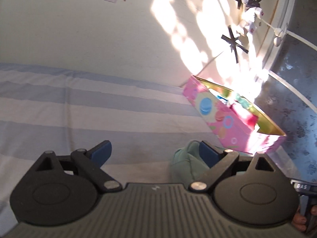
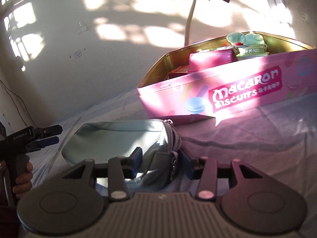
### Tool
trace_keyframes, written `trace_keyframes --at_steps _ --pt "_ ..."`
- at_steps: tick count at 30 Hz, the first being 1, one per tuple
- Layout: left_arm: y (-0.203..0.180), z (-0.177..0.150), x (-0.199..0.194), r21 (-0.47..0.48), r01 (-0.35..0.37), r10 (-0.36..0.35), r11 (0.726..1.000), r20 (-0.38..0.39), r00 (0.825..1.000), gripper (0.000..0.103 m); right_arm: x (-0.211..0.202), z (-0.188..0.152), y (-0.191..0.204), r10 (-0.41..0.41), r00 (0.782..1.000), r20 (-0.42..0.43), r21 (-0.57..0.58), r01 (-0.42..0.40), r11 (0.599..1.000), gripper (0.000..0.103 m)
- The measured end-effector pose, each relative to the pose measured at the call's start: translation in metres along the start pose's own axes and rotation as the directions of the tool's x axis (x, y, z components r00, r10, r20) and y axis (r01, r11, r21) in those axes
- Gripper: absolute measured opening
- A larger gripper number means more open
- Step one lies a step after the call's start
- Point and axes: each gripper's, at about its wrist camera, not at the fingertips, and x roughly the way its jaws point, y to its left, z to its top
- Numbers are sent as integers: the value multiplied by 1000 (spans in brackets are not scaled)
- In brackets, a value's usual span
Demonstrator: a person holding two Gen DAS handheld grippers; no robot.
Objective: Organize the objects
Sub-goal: 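Lift the teal pouch with the right gripper toward the pink tin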
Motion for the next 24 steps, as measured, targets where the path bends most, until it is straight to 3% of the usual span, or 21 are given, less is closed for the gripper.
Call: trace_keyframes --at_steps 3,7,9,11,15,18,21,24 --pt "-24 -5 7 17 52 -52 998 -44 998 90 -10 -2 -13 19 1000 10 29 -19 999 50" --pt "-42 -19 20 37 65 -60 997 -128 990 71 -8 -4 -14 49 999 -9 32 -48 998 55" --pt "-49 -26 25 83 3 8 997 -131 991 63 -7 -6 -16 67 998 -13 39 -66 997 56" --pt "-53 -30 22 131 -27 43 991 -121 992 51 -5 -7 -17 104 994 -24 54 -102 993 47" --pt "-50 -17 -8 32 5 -3 999 -75 997 50 -18 -2 -13 123 992 11 6 -123 992 40" --pt "-67 5 -17 17 48 -47 999 -12 999 49 -40 18 -17 165 978 127 -13 -165 986 40" --pt "-109 28 -1 106 62 -65 992 26 998 49 -54 50 -27 107 966 234 -60 -95 994 40" --pt "-153 42 39 188 50 -54 981 20 998 49 -57 79 -52 28 959 283 -58 -12 998 40"
